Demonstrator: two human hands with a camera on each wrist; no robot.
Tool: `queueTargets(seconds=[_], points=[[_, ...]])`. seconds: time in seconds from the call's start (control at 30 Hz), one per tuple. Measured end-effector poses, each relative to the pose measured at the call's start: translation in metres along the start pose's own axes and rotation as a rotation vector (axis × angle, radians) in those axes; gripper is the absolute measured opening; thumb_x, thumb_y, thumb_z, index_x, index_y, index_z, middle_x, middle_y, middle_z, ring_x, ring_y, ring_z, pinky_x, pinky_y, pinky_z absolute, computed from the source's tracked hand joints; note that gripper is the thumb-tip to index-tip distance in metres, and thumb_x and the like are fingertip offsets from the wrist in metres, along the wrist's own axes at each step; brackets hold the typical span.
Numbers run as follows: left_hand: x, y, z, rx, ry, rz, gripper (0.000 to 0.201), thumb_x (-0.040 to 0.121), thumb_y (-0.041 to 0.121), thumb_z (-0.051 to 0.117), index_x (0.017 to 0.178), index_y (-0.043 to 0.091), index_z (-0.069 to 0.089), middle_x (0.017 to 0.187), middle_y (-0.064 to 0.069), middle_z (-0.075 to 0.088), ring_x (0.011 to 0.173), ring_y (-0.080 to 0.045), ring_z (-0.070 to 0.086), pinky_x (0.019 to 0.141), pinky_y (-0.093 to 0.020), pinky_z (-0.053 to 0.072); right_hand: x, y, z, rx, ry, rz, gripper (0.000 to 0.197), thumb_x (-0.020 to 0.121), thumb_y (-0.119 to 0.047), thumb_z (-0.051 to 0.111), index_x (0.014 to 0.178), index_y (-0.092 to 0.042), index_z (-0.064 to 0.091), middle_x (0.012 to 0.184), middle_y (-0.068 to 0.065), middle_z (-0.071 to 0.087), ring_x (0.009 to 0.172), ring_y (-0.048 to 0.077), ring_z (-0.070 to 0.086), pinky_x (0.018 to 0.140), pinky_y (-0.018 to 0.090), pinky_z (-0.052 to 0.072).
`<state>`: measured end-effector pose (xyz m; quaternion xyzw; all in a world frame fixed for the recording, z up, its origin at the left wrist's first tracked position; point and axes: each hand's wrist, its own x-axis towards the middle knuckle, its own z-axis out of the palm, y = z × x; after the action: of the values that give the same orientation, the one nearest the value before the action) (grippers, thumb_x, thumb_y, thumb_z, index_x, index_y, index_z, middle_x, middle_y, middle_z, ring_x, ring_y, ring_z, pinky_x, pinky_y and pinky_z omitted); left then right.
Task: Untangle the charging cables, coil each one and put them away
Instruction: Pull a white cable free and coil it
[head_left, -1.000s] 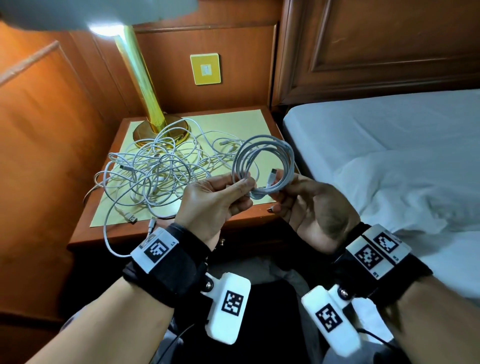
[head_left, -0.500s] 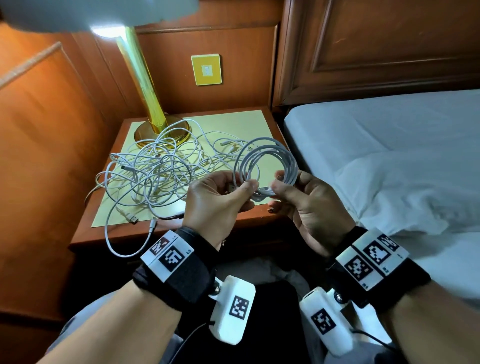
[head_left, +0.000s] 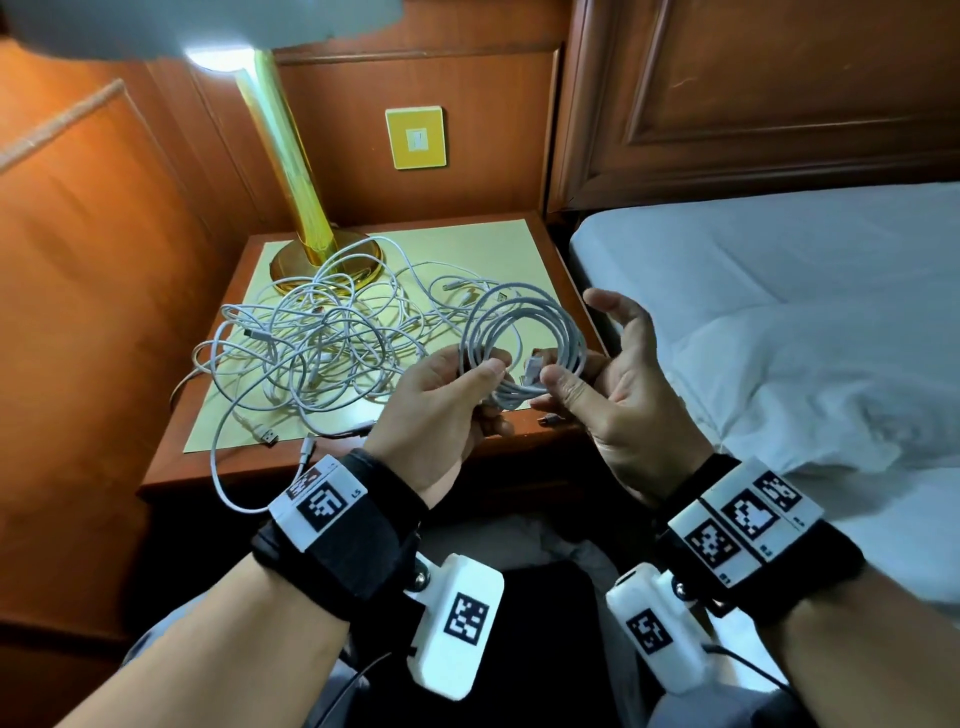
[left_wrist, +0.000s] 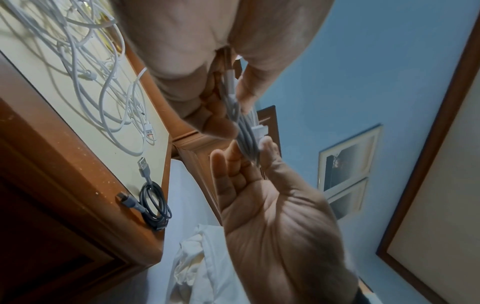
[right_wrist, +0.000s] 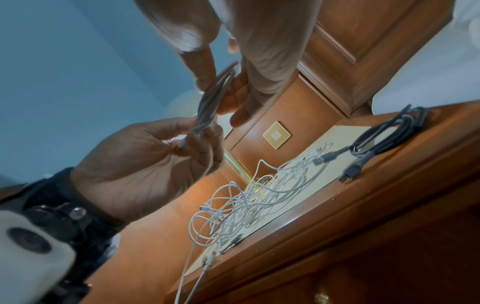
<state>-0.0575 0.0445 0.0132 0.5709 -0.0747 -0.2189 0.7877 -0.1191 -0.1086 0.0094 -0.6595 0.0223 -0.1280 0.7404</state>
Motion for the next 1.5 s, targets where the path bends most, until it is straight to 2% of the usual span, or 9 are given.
queueTargets(seconds=[0.17,0.3,0.47,0.63,0.8,0.97,1.23,1.37,1.5], points=[[0.001,-0.001,-0.001,-0.071,0.052,0.068,0.016,0.094,0.003,0.059,0.105,-0.008,0.065,0.073,-0.012,0.052,0.057,-0.015,0.051,0.048,-0.022,0.048,-0.001,-0.002,0.0,-0.201,-0.08,-0.002,0.029,0.09,-0.011,0.07,0.114,-0.028,0.069,0.1,-0.005,0.071,0.098,0.015,0.069,0.09,0.033,0.054],[0.001,-0.005,0.001,-0.087,0.051,0.134,0.022,0.096,0.007,0.056,0.108,-0.01,0.064,0.072,-0.006,0.057,0.056,-0.012,0.052,0.046,-0.02,0.042,0.001,-0.005,0.004,-0.167,-0.014,0.03,0.021,0.084,-0.009,0.076,0.105,-0.015,0.074,0.083,-0.002,0.074,0.079,0.008,0.069,0.079,0.023,0.055],[0.006,-0.01,0.004,0.032,0.124,0.175,0.024,0.102,0.019,0.052,0.09,0.003,0.066,0.07,0.006,0.061,0.059,-0.011,0.052,0.044,-0.021,0.039,-0.002,0.001,0.008,-0.27,0.08,0.015,0.011,0.079,-0.025,0.082,0.089,-0.024,0.079,0.089,0.002,0.075,0.077,0.013,0.068,0.079,0.032,0.056],[0.015,-0.017,0.002,0.162,0.2,0.2,0.037,0.095,0.042,0.062,0.065,0.02,0.062,0.062,-0.001,0.053,0.049,-0.019,0.046,0.049,-0.029,0.037,-0.007,0.007,0.01,-0.856,0.275,-0.274,0.016,0.069,-0.044,0.086,0.082,-0.04,0.078,0.123,-0.011,0.054,0.119,0.002,0.036,0.088,-0.003,0.027],[0.019,-0.013,-0.002,0.232,0.221,0.161,0.049,0.088,0.059,0.062,0.056,0.023,0.058,0.056,-0.003,0.049,0.045,-0.022,0.042,0.053,-0.04,0.036,-0.005,0.013,0.008,-0.846,0.145,-0.311,0.016,0.08,-0.036,0.081,0.089,-0.025,0.073,0.118,-0.009,0.05,0.114,0.006,0.046,0.085,0.033,0.051],[0.027,-0.004,-0.012,0.237,0.207,0.175,0.053,0.091,0.054,0.062,0.047,0.024,0.059,0.054,-0.001,0.05,0.042,-0.02,0.043,0.05,-0.033,0.038,-0.003,0.011,0.01,-0.722,0.072,-0.322,0.014,0.088,-0.021,0.074,0.091,-0.017,0.061,0.118,-0.001,0.054,0.109,0.002,0.054,0.088,0.009,0.042],[0.022,0.008,-0.011,0.32,0.131,0.271,0.053,0.092,0.053,0.058,0.06,0.011,0.054,0.049,-0.004,0.045,0.035,-0.025,0.045,0.047,-0.045,0.041,-0.005,0.008,0.013,-0.468,0.057,-0.118,0.02,0.084,-0.037,0.071,0.093,-0.021,0.064,0.126,-0.015,0.055,0.112,0.001,0.061,0.09,0.022,0.05],[0.025,0.015,-0.012,0.357,0.136,0.313,0.055,0.095,0.054,0.053,0.057,0.014,0.05,0.047,0.001,0.044,0.035,-0.02,0.043,0.045,-0.034,0.039,-0.001,-0.003,0.019,-0.474,0.055,-0.043,0.023,0.083,-0.046,0.073,0.091,-0.027,0.064,0.103,-0.006,0.074,0.086,0.026,0.071,0.079,0.048,0.057],[0.032,0.014,-0.024,0.306,0.003,0.344,0.047,0.087,0.06,0.06,0.068,0.017,0.056,0.064,-0.007,0.05,0.05,-0.02,0.047,0.051,-0.031,0.042,0.011,-0.006,0.021,-0.544,0.102,-0.077,0.01,0.093,-0.034,0.067,0.096,-0.026,0.062,0.107,-0.02,0.072,0.089,0.014,0.071,0.082,0.046,0.058]])
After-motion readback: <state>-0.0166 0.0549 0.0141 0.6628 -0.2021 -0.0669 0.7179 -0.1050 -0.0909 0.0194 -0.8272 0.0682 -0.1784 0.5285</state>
